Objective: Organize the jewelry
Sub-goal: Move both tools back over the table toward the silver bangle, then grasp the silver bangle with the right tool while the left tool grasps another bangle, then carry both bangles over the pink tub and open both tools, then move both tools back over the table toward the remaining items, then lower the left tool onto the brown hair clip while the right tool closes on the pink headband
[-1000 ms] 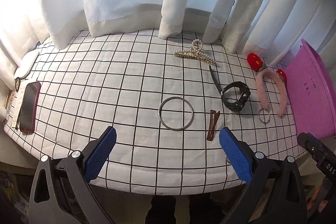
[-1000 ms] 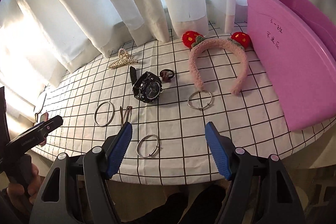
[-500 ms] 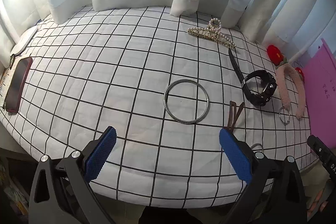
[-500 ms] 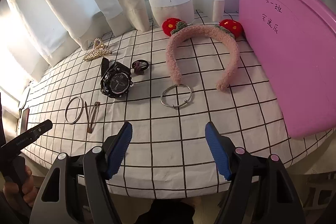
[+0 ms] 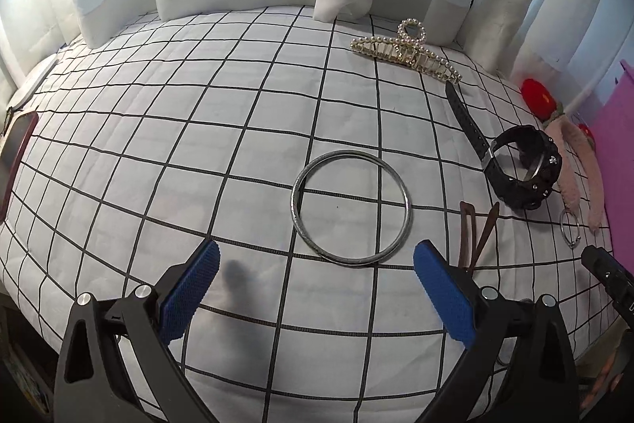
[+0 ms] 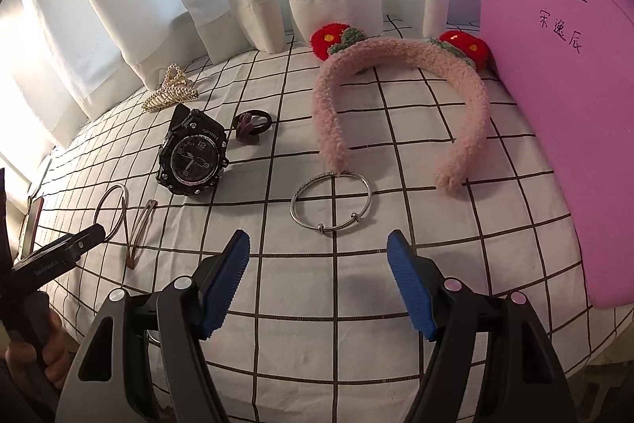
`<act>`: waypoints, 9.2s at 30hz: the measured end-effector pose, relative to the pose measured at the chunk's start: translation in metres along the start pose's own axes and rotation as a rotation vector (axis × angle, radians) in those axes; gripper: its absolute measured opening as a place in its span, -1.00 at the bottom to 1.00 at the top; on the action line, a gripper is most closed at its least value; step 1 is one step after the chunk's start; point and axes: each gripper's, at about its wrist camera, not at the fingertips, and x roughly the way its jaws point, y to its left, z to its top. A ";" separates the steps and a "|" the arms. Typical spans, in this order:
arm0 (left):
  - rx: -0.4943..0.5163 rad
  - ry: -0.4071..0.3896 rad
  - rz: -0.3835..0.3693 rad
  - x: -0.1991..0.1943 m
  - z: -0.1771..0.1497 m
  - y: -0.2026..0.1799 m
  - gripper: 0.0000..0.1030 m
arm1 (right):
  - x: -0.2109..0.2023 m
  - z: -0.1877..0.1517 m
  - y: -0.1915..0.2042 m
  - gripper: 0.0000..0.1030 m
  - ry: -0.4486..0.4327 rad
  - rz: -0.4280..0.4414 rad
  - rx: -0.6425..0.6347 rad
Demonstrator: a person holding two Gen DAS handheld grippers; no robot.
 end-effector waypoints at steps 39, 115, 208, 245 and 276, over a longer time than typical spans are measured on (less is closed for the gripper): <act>0.049 -0.129 0.062 0.019 0.003 -0.018 0.86 | 0.035 0.007 0.014 0.26 -0.084 -0.102 -0.192; 0.399 -0.334 -0.343 -0.170 0.102 -0.145 0.33 | -0.177 0.067 0.010 0.01 -0.371 -0.208 0.007; 0.297 -0.123 -0.266 -0.147 0.136 -0.389 0.74 | -0.182 0.127 -0.219 0.34 -0.069 -0.071 0.093; 0.197 -0.110 -0.118 -0.183 0.084 -0.089 0.80 | -0.169 0.081 0.030 0.34 -0.107 -0.015 -0.046; 0.057 0.016 -0.017 -0.110 0.017 -0.023 0.80 | -0.099 0.026 0.008 0.34 0.028 -0.006 -0.013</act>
